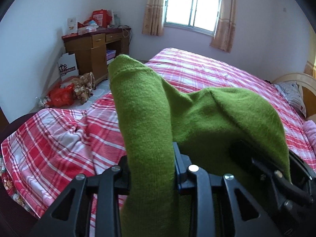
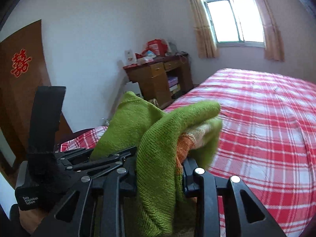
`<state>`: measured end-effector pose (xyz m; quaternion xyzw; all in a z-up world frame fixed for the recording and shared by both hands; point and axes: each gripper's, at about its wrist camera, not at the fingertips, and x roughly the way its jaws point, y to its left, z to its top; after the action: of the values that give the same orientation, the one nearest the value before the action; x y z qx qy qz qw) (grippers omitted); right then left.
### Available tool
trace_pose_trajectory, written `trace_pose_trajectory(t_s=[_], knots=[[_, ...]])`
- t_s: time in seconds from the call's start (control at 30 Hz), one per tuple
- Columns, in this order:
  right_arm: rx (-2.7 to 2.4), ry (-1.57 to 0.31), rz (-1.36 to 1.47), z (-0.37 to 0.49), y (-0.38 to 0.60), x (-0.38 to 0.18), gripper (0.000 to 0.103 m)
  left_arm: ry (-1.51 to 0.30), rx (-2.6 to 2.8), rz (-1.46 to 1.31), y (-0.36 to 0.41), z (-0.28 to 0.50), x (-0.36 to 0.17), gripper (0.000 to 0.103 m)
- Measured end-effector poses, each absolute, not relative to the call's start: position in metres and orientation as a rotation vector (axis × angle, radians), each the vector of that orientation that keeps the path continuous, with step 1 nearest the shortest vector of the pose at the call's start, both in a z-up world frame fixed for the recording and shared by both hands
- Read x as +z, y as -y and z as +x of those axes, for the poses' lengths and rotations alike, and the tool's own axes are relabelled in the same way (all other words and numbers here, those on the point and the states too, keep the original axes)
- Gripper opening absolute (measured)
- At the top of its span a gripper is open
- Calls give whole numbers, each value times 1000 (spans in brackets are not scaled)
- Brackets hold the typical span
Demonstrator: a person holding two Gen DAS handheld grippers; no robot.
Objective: Fold small clothes
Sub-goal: 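Lift the folded sweater with both grippers and carry it toward the bed corner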
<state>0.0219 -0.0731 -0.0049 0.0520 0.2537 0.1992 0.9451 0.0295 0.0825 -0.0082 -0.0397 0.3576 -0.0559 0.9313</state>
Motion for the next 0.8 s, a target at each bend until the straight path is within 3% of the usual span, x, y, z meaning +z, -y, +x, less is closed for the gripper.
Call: trace_pose_trajectory(t_s=[0.13,0.33,0.4,0.53,0.8], knots=[[409,-548,74,37,56,-13,31,-761,-87,-97,-96,41,-24,30],[415,-678,134,63,64,-69,31,-865,-53,-113,-110,58,-73,30],[415,-774,199,74,74,-100,38,-882,-37,-94,-111,57,-85,31],[383,-871,323,80,101,-130,66,-886,-46,-98,-115,55,-94,35],[415,-869,393,92,118,-134,69,-895,-36,-108,-118,63,-100,40]])
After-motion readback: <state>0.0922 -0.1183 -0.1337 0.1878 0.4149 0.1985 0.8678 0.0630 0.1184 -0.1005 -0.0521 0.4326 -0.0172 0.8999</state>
